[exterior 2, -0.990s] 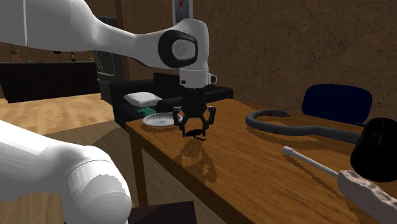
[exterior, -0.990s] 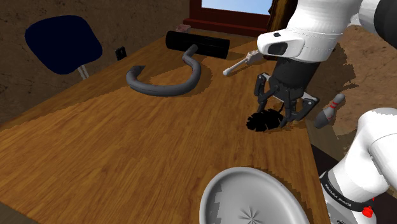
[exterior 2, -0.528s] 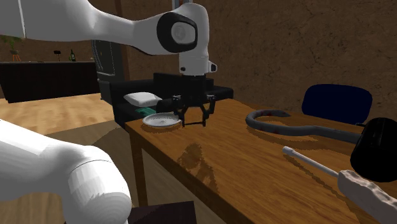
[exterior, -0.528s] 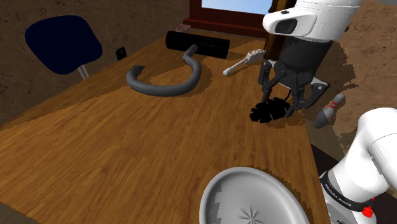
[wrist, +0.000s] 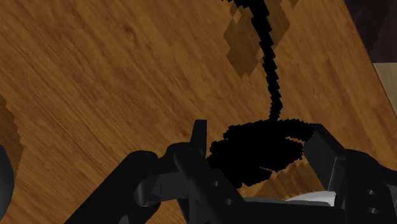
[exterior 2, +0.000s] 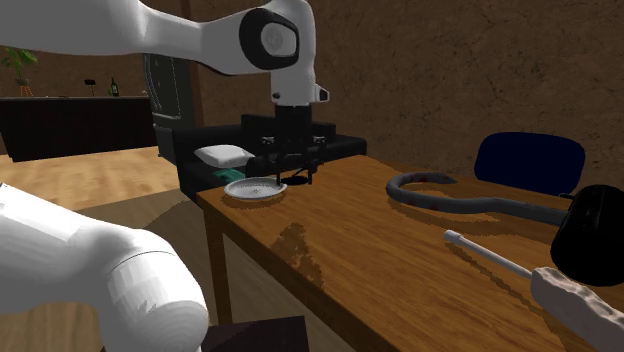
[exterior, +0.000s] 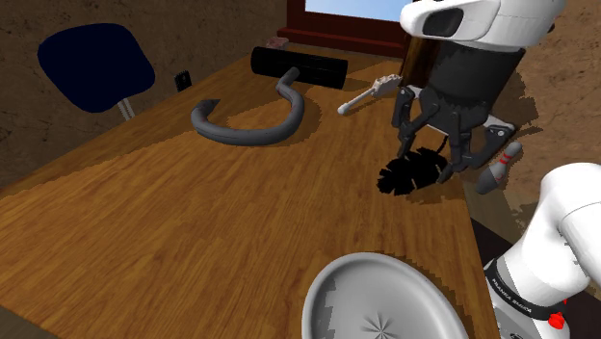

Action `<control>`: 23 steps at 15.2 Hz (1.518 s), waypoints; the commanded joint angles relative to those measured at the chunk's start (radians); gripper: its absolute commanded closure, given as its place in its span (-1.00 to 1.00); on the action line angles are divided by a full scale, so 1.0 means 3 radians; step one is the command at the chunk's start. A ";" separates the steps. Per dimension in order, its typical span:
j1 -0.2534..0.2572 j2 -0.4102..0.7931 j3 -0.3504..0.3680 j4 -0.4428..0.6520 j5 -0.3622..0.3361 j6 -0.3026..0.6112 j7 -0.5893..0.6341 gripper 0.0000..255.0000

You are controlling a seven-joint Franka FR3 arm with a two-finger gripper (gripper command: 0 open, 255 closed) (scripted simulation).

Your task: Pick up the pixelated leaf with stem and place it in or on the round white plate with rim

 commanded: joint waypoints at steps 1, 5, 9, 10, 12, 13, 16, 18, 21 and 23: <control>0.0053 0.0049 0.0141 0.0067 0.0094 -0.0007 0.0159 1.00; 0.0143 0.0213 0.0437 0.0222 0.0264 0.0033 0.0480 1.00; 0.0208 0.0434 0.0731 0.0433 0.0391 0.0085 0.0804 1.00; 0.0219 0.0498 0.0805 0.0495 0.0415 0.0099 0.0886 1.00; 0.0235 0.0635 0.0955 0.0628 0.0451 0.0126 0.1051 1.00; 0.0241 0.0709 0.1031 0.0701 0.0464 0.0140 0.1134 1.00; 0.0247 0.0989 0.1296 0.0974 0.0470 0.0185 0.1431 1.00; 0.0253 0.0980 0.1309 0.0879 0.0481 0.0272 0.1425 1.00; 0.0262 0.0974 0.1329 0.0741 0.0498 0.0404 0.1417 1.00; 0.0267 0.0973 0.1344 0.0653 0.0508 0.0492 0.1412 1.00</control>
